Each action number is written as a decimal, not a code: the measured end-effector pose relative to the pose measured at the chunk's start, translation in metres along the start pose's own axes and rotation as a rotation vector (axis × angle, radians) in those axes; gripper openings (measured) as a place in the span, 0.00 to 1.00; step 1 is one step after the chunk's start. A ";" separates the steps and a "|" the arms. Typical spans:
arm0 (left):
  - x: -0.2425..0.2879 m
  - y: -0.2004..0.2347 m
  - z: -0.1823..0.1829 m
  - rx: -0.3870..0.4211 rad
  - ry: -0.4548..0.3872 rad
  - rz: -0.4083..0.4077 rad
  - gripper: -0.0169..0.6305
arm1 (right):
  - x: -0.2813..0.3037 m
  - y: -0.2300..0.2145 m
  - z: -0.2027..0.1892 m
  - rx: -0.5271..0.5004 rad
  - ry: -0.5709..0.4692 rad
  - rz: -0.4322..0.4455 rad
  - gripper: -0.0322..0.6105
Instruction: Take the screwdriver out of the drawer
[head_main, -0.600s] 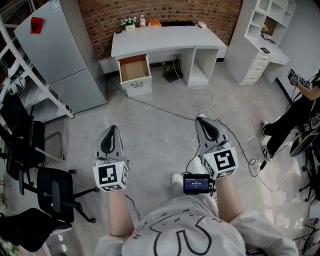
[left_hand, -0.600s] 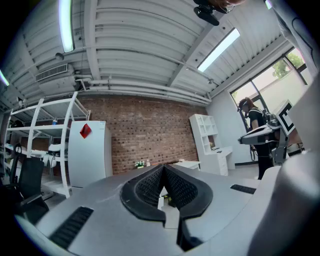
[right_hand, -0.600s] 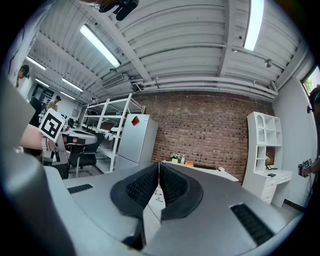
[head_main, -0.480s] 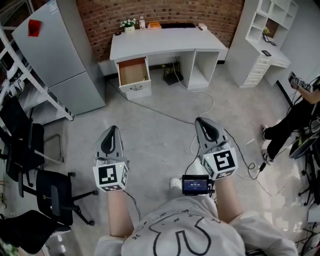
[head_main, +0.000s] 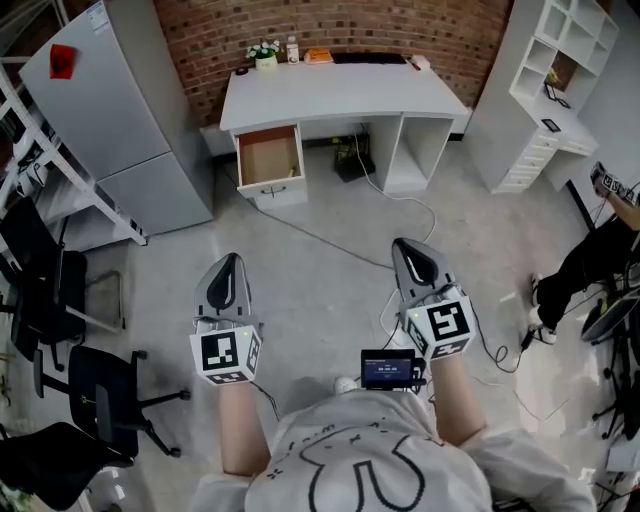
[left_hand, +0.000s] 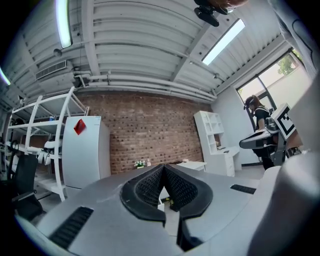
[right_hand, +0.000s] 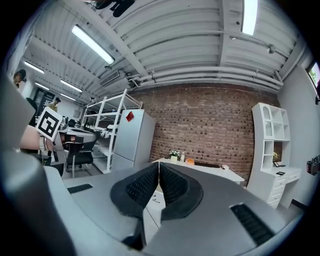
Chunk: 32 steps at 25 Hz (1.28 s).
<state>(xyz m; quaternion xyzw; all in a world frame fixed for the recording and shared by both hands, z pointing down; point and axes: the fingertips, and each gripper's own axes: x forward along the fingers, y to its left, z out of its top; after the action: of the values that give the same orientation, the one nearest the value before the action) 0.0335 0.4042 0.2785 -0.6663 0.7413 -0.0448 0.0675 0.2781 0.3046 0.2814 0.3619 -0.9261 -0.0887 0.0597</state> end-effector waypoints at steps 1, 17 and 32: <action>0.005 0.003 -0.003 -0.003 0.004 0.004 0.05 | 0.007 -0.001 -0.002 -0.001 0.005 0.004 0.08; 0.140 0.109 -0.038 -0.009 0.007 -0.077 0.05 | 0.166 0.001 -0.009 0.007 0.047 -0.050 0.08; 0.297 0.234 -0.067 -0.006 -0.002 -0.250 0.05 | 0.346 0.027 0.011 0.043 0.062 -0.164 0.08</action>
<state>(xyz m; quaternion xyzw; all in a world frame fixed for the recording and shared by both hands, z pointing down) -0.2380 0.1329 0.2962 -0.7538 0.6525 -0.0499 0.0599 0.0059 0.0901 0.2920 0.4403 -0.8927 -0.0624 0.0731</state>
